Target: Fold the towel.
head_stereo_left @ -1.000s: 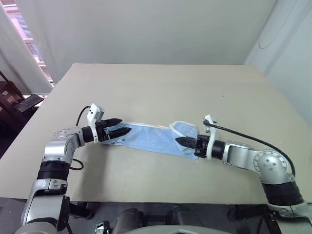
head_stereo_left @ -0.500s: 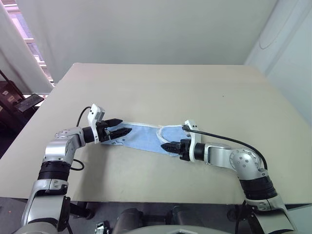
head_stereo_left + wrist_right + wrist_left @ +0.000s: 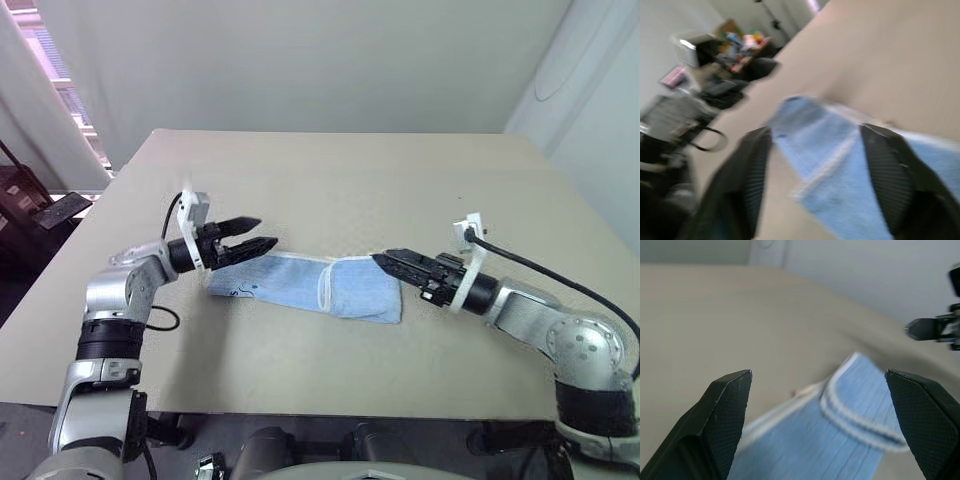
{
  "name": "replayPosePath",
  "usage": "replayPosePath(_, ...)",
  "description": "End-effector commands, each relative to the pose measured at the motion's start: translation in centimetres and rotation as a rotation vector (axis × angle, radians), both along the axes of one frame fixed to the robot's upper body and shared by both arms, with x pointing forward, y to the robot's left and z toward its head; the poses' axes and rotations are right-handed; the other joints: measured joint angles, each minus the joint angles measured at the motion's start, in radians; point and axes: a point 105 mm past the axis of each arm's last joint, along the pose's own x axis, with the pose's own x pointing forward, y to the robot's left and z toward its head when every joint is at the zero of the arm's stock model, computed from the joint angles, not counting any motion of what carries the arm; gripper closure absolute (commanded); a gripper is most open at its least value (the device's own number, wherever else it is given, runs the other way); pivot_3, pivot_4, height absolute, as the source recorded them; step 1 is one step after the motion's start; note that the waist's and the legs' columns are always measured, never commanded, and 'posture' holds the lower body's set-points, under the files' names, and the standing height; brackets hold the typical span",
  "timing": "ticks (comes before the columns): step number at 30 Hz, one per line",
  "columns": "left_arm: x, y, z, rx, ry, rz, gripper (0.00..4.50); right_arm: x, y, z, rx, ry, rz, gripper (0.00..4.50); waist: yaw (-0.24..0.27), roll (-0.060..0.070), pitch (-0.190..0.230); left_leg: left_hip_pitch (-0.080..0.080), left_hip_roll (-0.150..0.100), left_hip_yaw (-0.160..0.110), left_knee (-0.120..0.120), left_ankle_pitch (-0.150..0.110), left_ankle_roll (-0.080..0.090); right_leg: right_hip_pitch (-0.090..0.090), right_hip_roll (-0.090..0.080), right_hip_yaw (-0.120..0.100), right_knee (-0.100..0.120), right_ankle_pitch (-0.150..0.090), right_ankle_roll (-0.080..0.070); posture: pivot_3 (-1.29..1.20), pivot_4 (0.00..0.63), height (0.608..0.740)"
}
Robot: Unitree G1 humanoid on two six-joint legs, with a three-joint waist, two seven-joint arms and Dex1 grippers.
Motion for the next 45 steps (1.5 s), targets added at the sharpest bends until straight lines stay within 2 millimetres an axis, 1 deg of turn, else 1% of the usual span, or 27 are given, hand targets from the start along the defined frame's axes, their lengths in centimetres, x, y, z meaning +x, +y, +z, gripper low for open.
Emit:
replayPosePath(1,-0.6,-3.6,0.8,0.038,-0.090,-0.110,0.18,0.5,0.0,0.2,-0.096,-0.185,0.003,3.04,-0.001,0.000,0.000,0.000,0.000,0.000,0.000,0.000,0.000,0.000,0.000,0.000,0.000,0.000,0.000,0.00,0.000,0.724)
replayPosePath(2,-0.7,-4.2,0.5,0.043,-0.089,-0.131,0.38,0.6,0.1,-0.2,-0.108,-0.196,0.013,3.35,-0.002,0.000,0.000,0.001,0.000,0.000,0.000,0.000,0.000,0.001,0.000,0.000,0.000,0.000,0.000,0.00,0.000,0.724)
replayPosePath(3,-1.3,-5.1,-0.1,0.058,-0.088,-0.183,0.63,0.5,0.3,-0.6,-0.116,-0.220,0.032,3.79,-0.004,0.000,0.000,0.001,0.000,0.001,0.000,0.000,0.000,0.001,0.000,0.000,0.000,0.000,0.000,0.00,0.000,0.724)
replayPosePath(5,-2.2,-6.7,-1.4,0.098,-0.096,-0.264,1.28,0.7,0.6,-1.9,-0.147,-0.211,0.063,4.48,-0.005,0.000,0.000,0.001,0.000,0.001,0.000,0.000,0.000,0.000,0.001,0.001,0.000,0.000,0.000,0.00,0.000,0.724)
replayPosePath(6,-2.5,-7.3,-1.9,0.120,-0.106,-0.296,1.73,0.8,0.7,-2.5,-0.163,-0.206,0.071,4.50,-0.005,0.000,0.000,0.001,0.000,0.001,0.000,0.000,0.000,0.000,0.001,0.001,0.001,0.000,0.000,0.00,0.000,0.724)
replayPosePath(9,-2.4,-8.8,-3.6,0.172,-0.123,-0.316,2.74,1.7,0.7,-3.8,-0.189,-0.189,0.070,4.50,0.000,0.000,0.000,0.001,0.000,0.001,0.000,0.000,0.000,0.000,0.001,0.001,0.001,0.000,0.000,0.00,0.000,0.724)
replayPosePath(13,-2.0,-10.3,-5.4,0.188,-0.113,-0.315,2.74,3.5,0.5,-5.8,-0.218,-0.132,0.015,4.50,-0.001,0.000,0.000,0.001,0.000,0.001,0.002,0.000,0.000,0.000,0.001,0.001,0.002,0.000,0.000,0.00,0.000,0.724)
replayPosePath(16,-1.3,-11.0,-7.3,0.223,-0.096,-0.281,2.74,4.8,0.6,-7.7,-0.208,-0.059,-0.037,4.50,0.001,0.000,0.000,0.001,0.000,0.001,0.002,0.000,0.000,0.000,0.001,0.001,0.002,0.000,0.000,0.00,0.000,0.724)
replayPosePath(20,-1.0,-11.4,-10.8,0.319,-0.074,-0.248,2.74,4.6,1.4,-9.9,-0.236,0.002,-0.018,4.50,0.002,0.001,0.000,0.001,0.000,0.001,0.001,0.000,0.000,0.000,0.001,0.001,0.003,0.000,0.000,0.00,0.000,0.724)
replayPosePath(22,-1.0,-11.3,-11.9,0.360,-0.088,-0.241,2.74,4.6,1.4,-10.8,-0.256,0.022,-0.031,4.50,0.001,0.000,-0.001,0.001,0.000,0.001,0.001,0.000,0.000,-0.001,0.001,0.001,0.003,0.000,0.000,0.00,0.000,0.724)
replayPosePath(23,-1.1,-11.4,-12.2,0.362,-0.087,-0.245,2.74,4.7,1.4,-11.2,-0.266,0.032,-0.038,4.50,0.001,0.000,-0.002,0.001,0.000,0.001,0.001,0.000,0.000,0.000,0.001,0.001,0.003,0.000,0.000,0.00,0.000,0.724)
replayPosePath(26,-0.9,-11.6,-12.0,0.331,-0.079,-0.241,2.74,4.6,1.5,-12.1,-0.298,0.045,-0.040,4.50,0.000,0.000,-0.005,0.004,0.000,0.001,0.002,0.000,0.000,0.003,0.000,0.001,0.003,0.001,0.000,0.00,0.000,0.724)
replayPosePath(28,-0.9,-11.6,-11.5,0.308,-0.083,-0.245,2.74,4.5,1.6,-12.1,-0.302,0.038,-0.033,4.50,0.000,0.000,-0.006,0.007,0.000,0.001,0.002,0.000,0.000,0.005,0.000,0.001,0.003,0.001,-0.001,0.00,0.000,0.724)
replayPosePath(30,-0.9,-11.3,-10.8,0.276,-0.068,-0.262,2.74,4.6,1.6,-11.3,-0.262,0.022,-0.036,4.50,0.000,0.000,-0.006,0.007,0.000,0.001,0.002,0.000,-0.001,0.005,0.000,0.001,0.003,0.001,-0.002,0.00,0.000,0.724)
replayPosePath(32,-0.6,-10.9,-9.6,0.225,-0.049,-0.256,2.74,4.8,1.6,-9.8,-0.211,-0.007,-0.036,4.50,-0.001,0.000,-0.006,0.007,0.000,0.001,0.002,0.001,-0.001,0.005,0.000,0.001,0.004,0.001,-0.002,0.00,0.000,0.724)
replayPosePath(33,-0.6,-10.6,-8.7,0.183,-0.041,-0.257,2.74,4.8,1.6,-8.8,-0.174,-0.023,-0.033,4.50,-0.001,0.000,-0.006,0.006,0.000,0.001,0.002,0.001,-0.001,0.004,0.000,0.001,0.004,0.001,-0.002,0.00,0.000,0.724)
replayPosePath(34,-0.4,-10.3,-7.6,0.144,-0.034,-0.252,2.37,4.9,1.5,-7.7,-0.139,-0.044,-0.031,4.15,-0.002,0.001,-0.005,0.005,0.000,0.001,0.002,0.001,-0.001,0.002,0.000,0.001,0.004,0.001,-0.002,0.00,0.000,0.724)
replayPosePath(36,-0.4,-9.3,-5.6,0.087,-0.031,-0.245,1.86,4.8,1.4,-5.4,-0.083,-0.091,-0.023,3.65,-0.005,0.001,-0.005,0.000,0.000,0.001,0.002,0.001,-0.001,-0.003,0.000,0.001,0.006,0.001,-0.002,0.00,0.000,0.724)
replayPosePath(37,-0.5,-8.6,-4.8,0.073,-0.031,-0.234,1.51,4.6,1.5,-4.3,-0.062,-0.112,-0.010,3.29,-0.006,0.001,-0.005,-0.001,0.000,0.001,0.002,0.001,-0.001,-0.004,0.000,0.001,0.006,0.001,-0.002,0.00,0.000,0.724)
replayPosePath(38,-0.6,-7.6,-3.8,0.057,-0.029,-0.219,1.07,4.3,1.7,-3.0,-0.042,-0.139,0.012,2.89,-0.006,0.001,-0.005,-0.001,0.000,0.001,0.001,0.001,-0.001,-0.004,0.000,0.001,0.007,0.001,-0.002,0.00,0.000,0.724)
replayPosePath(39,-0.8,-7.0,-3.2,0.048,-0.027,-0.210,0.77,4.0,1.8,-2.2,-0.031,-0.155,0.029,2.56,-0.008,0.001,-0.005,-0.001,0.000,0.001,0.001,0.001,-0.001,-0.004,0.000,0.001,0.006,0.001,-0.002,0.00,0.000,0.724)
replayPosePath(40,-0.9,-6.1,-2.5,0.039,-0.018,-0.192,0.30,3.7,1.9,-1.4,-0.023,-0.175,0.045,2.08,-0.008,0.002,-0.005,0.000,0.000,0.001,0.000,0.001,-0.001,-0.004,0.000,0.001,0.006,0.001,-0.002,0.00,0.000,0.724)
replayPosePath(41,-1.0,-5.3,-2.1,0.035,-0.006,-0.171,0.03,3.5,2.0,-0.6,-0.017,-0.189,0.054,1.83,-0.008,0.002,-0.005,0.000,0.000,0.001,0.000,0.001,-0.001,-0.004,0.000,0.001,0.006,0.001,-0.002,0.00,0.000,0.724)
replayPosePath(42,-1.1,-3.9,-1.5,0.033,0.017,-0.130,0.00,3.1,2.1,0.2,-0.011,-0.200,0.075,1.46,-0.008,0.002,-0.005,0.000,0.000,0.001,0.000,0.001,-0.002,-0.004,0.000,0.001,0.006,0.001,-0.002,0.00,0.000,0.724)
replayPosePath(44,-1.5,-2.1,-0.9,0.035,0.053,-0.076,0.00,2.5,2.4,1.2,-0.005,-0.213,0.113,0.76,-0.007,0.002,-0.005,0.001,0.001,0.001,0.000,0.001,-0.002,-0.003,0.000,0.001,0.007,0.001,-0.002,0.00,0.000,0.724)
replayPosePath(45,-1.7,-0.8,-0.7,0.034,0.082,-0.039,0.00,2.4,2.5,1.5,-0.004,-0.213,0.121,0.76,-0.007,0.002,-0.005,0.002,0.001,0.001,0.001,0.001,-0.002,-0.002,0.000,0.001,0.007,0.001,-0.002,0.00,0.000,0.724)
